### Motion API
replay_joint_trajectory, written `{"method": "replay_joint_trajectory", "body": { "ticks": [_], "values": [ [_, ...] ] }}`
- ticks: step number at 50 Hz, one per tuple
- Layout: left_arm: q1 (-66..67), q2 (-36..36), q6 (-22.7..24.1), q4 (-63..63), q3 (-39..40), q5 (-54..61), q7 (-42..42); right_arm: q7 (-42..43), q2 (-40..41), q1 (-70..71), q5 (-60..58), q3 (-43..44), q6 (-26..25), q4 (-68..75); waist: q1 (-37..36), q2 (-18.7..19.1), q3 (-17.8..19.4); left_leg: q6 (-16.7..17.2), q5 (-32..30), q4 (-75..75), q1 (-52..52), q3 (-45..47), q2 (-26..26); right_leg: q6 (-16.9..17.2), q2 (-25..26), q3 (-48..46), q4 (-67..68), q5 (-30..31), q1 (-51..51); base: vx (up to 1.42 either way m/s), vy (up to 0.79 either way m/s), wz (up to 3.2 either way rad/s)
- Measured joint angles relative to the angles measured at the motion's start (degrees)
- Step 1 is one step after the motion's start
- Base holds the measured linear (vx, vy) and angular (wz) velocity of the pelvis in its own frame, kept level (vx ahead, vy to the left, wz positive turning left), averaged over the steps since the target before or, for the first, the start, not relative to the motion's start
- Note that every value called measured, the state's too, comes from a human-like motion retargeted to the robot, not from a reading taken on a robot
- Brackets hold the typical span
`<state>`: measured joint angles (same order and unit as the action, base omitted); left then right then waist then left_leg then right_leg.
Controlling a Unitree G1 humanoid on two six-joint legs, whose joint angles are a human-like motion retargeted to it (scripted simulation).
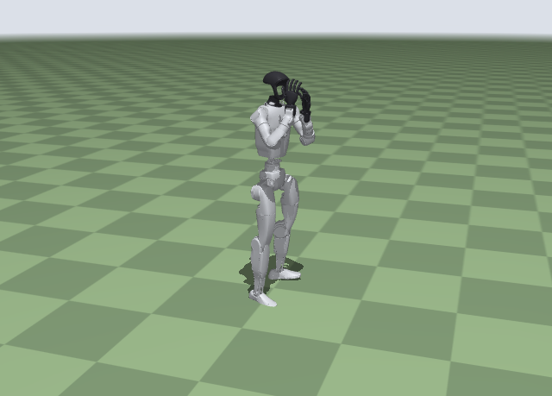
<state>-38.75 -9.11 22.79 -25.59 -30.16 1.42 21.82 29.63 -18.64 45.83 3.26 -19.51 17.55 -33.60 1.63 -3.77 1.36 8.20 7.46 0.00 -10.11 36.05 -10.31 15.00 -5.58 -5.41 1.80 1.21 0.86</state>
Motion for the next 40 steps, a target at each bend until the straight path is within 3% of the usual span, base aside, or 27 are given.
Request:
{"method": "replay_joint_trajectory", "body": {
  "ticks": [10, 18, 28, 35, 40],
  "values": [
    [-12.5, 2.8, -2.3, 8.3, 6.4, -1.6, 7.6, -9.4, 0.4, -7.4, 2.5, -5.8, -0.3, -4.7, 0.7, -0.9, 0.1, -0.2, 0.1, 0.5, 2.1, -5.3, 1.7, 0.0, -3.1, -4.4, 1.6, -1.5, -0.7, -0.01, 0.06, 0.47],
    [-0.9, 0.3, -0.4, 1.7, -1.0, 0.2, -0.4, 0.5, 0.3, 0.6, 4.6, 1.3, 0.6, 0.7, -1.3, -1.7, 0.7, -0.8, 1.0, 1.6, 2.5, -6.0, 2.4, 0.0, -4.3, -4.8, 2.0, -1.9, -1.0, 0.00, 0.01, 0.03],
    [-11.9, 2.4, -2.8, 5.7, 5.9, -4.2, 9.2, -9.5, 0.7, -6.3, 7.3, -6.7, 0.7, -6.0, -0.1, -1.3, -0.1, 0.0, 0.5, -0.2, 1.9, -8.5, 3.6, 0.0, -5.5, -7.5, 1.7, -2.7, -2.8, 0.02, 0.03, 0.22],
    [-1.0, 0.8, 0.2, -0.7, 0.4, -5.5, 5.1, 0.5, 1.4, 1.7, 4.1, -2.1, 2.6, -1.5, -1.3, -1.1, -0.3, -0.1, 0.7, -0.2, 2.4, -8.5, 3.6, 0.0, -5.5, -7.6, 1.6, -2.4, -2.3, 0.00, 0.00, 0.00],
    [-6.5, 0.5, 1.0, 1.9, 3.4, -8.0, 6.3, -3.6, 1.6, -5.1, 5.4, -4.5, 4.4, -5.9, -1.9, -1.6, -0.2, 0.5, 0.9, 0.6, 3.2, -10.3, 4.3, 0.0, -6.5, -9.4, 0.9, -2.6, -3.5, 0.02, 0.05, 0.33]
  ]
}}
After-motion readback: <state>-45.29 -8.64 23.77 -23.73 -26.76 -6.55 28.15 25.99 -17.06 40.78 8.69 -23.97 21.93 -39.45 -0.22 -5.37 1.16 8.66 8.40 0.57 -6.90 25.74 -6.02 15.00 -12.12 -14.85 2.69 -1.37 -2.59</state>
